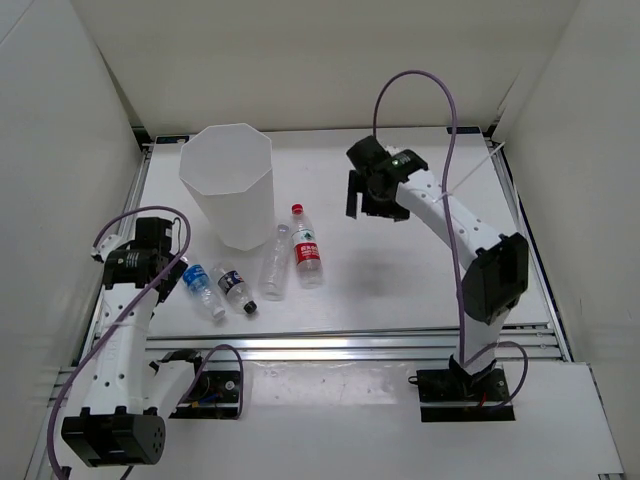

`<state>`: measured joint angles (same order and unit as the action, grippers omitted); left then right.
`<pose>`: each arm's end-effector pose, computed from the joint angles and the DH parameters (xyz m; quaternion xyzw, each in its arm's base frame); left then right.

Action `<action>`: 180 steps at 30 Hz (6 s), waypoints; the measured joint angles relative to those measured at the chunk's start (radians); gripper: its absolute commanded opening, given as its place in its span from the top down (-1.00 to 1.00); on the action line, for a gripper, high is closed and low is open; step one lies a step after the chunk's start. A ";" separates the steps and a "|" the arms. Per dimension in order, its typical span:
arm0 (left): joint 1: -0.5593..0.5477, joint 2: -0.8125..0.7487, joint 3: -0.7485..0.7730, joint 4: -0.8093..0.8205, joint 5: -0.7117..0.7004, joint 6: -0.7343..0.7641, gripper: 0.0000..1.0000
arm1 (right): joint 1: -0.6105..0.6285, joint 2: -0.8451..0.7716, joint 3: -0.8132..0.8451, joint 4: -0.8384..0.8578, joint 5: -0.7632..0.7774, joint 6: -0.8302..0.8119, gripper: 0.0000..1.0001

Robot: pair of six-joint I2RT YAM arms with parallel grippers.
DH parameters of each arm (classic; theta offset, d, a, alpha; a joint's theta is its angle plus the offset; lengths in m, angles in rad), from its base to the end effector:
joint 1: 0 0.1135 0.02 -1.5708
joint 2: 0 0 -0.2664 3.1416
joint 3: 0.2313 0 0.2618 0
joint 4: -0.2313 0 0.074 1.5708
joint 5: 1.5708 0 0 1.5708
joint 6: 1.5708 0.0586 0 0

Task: Put the plastic bottles in the bin

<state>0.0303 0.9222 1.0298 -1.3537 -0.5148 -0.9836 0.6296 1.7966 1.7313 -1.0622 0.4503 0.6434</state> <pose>0.1449 0.0333 0.2944 -0.4993 0.8143 0.1515 0.2542 0.3320 0.2103 0.3019 0.0556 0.9506 -0.0478 0.3018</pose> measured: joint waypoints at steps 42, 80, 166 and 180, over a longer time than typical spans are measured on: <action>-0.060 -0.073 -0.021 0.017 -0.077 0.021 -1.00 | -0.014 0.130 0.125 0.307 -0.862 -0.105 0.40; 0.028 0.007 -0.192 0.226 0.108 0.033 -0.98 | -0.164 -0.217 0.150 0.661 -0.739 0.074 -1.00; 0.020 -0.015 -0.369 0.282 0.161 -0.064 -0.98 | 0.241 0.098 -0.146 0.423 -0.399 -0.017 -0.99; 0.011 -0.015 -0.369 0.285 0.169 -0.056 -0.98 | -0.077 0.448 0.235 0.387 -0.785 0.409 -0.99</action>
<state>0.0418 0.9073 0.6609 -1.0687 -0.3454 -1.0393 0.5529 2.2444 1.9667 -0.6750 -0.3347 1.0527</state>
